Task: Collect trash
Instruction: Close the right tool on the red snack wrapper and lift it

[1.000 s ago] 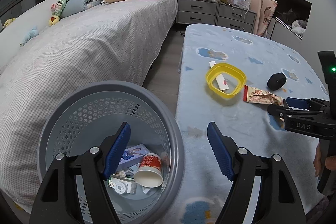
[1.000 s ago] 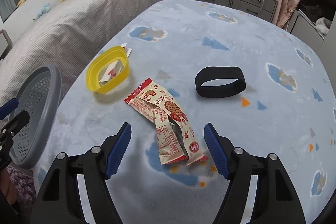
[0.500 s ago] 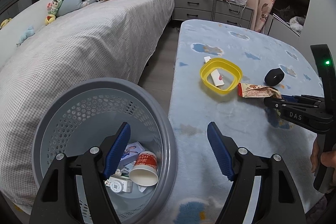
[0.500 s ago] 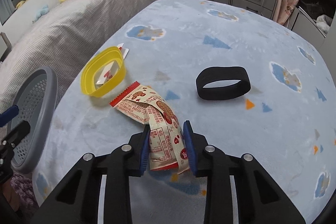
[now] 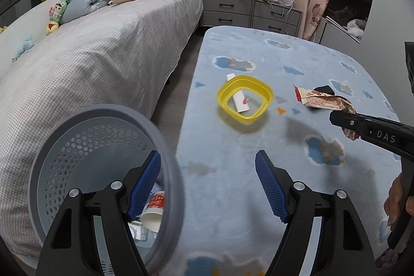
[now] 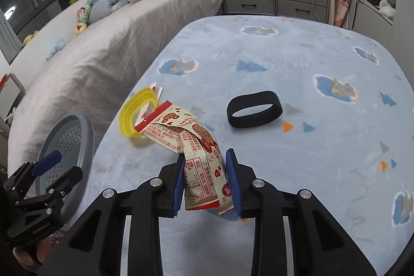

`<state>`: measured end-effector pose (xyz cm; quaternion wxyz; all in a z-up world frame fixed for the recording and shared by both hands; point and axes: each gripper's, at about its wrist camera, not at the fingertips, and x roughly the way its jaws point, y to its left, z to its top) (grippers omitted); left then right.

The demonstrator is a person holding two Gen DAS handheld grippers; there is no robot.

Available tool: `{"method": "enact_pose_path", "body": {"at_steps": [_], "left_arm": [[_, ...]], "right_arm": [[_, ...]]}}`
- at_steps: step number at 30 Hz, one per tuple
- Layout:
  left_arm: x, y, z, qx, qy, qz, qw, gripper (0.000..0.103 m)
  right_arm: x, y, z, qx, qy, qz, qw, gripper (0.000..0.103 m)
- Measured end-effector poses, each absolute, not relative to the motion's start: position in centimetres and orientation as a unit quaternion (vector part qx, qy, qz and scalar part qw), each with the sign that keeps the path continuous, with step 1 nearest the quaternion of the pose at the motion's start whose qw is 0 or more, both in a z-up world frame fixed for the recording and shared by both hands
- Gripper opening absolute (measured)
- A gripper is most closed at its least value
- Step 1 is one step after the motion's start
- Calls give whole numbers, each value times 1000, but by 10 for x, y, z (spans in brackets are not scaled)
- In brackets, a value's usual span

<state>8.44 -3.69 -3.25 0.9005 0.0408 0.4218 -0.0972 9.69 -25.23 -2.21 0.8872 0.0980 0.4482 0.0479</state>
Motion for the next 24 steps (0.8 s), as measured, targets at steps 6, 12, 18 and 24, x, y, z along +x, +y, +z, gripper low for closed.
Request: {"method": "enact_pose_path", "body": {"at_steps": [6,12,18,24], "left_arm": [[98,-57,-34,42,430,-102,896,72],[120,-71,-32,35,426,-101,898,80],[149,-85,-44,30,447,-103,888,81],[171,-98,-55,18,468,-109,877,81]], "right_arm": [[92,-270,-11,108,434,40,894,30],[89,-290,-2,129,422,35,897,30],[89,-296,-2,135,421,37,896,30],[93,-304,0,151,418,40,895,30]]}}
